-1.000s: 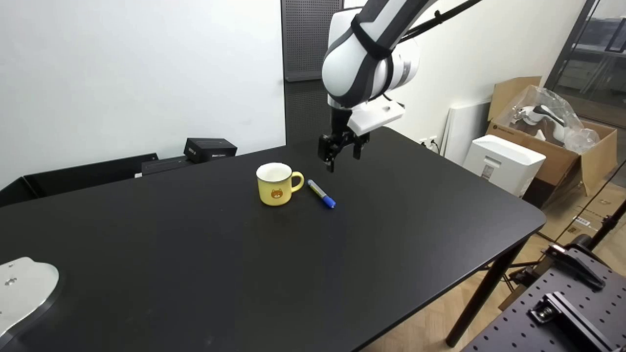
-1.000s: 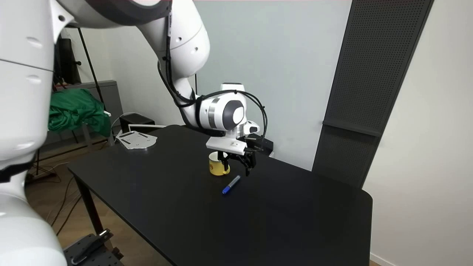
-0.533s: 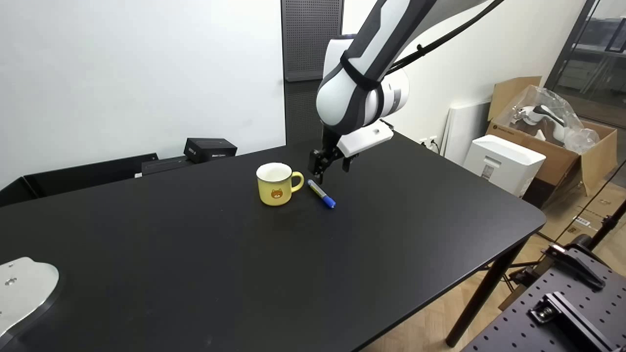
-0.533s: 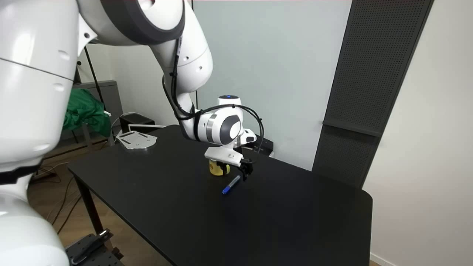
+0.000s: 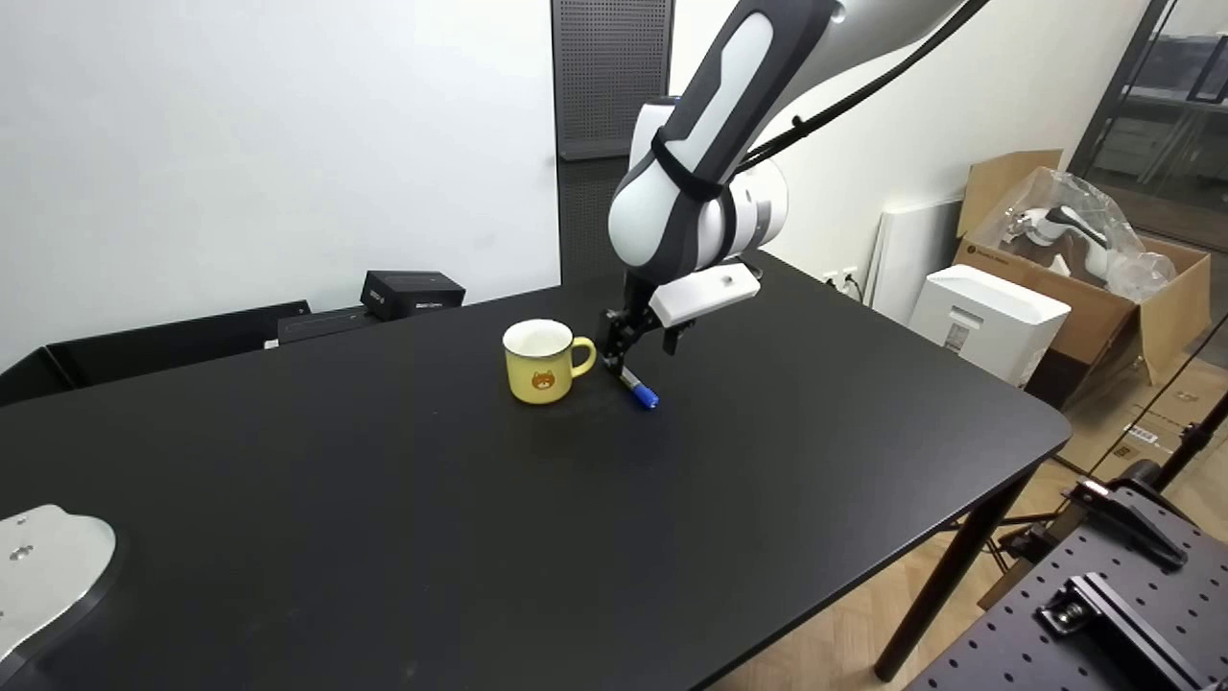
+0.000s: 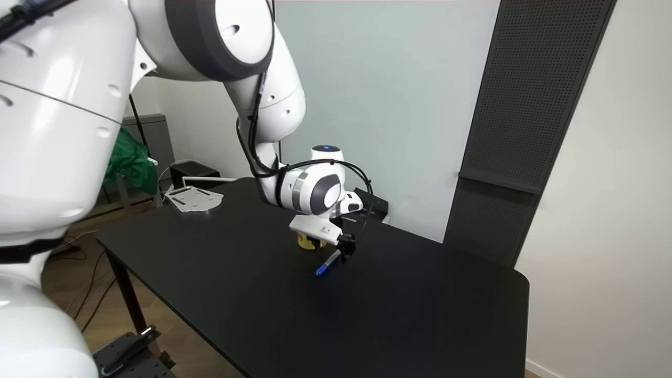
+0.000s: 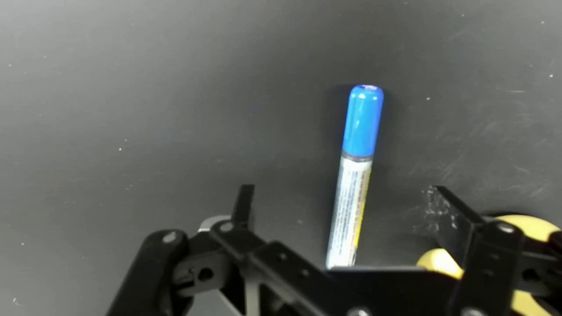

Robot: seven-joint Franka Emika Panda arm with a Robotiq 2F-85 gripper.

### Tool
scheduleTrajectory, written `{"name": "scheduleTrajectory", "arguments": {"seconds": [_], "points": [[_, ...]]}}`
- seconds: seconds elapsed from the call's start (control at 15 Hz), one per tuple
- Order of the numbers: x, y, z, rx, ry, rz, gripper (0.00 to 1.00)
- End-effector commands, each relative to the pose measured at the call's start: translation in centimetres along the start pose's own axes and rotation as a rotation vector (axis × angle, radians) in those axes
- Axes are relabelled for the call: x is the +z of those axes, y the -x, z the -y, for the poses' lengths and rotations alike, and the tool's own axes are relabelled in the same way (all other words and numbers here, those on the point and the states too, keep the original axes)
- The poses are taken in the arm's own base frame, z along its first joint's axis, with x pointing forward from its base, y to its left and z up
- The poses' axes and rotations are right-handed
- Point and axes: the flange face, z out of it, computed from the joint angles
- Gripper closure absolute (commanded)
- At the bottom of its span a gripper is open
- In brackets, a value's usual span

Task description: Put the marker into the cup.

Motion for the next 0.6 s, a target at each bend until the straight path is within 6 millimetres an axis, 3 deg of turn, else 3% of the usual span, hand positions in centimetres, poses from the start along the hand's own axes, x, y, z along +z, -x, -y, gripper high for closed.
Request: {"name": "scheduleTrajectory", "arguments": {"seconds": [0.0, 0.53], "points": [[0.8, -0.9, -0.2, 0.029, -0.007, 0.004, 0.32], [2.5, -0.8, -0.4, 0.04, -0.013, 0.035, 0.87]]}}
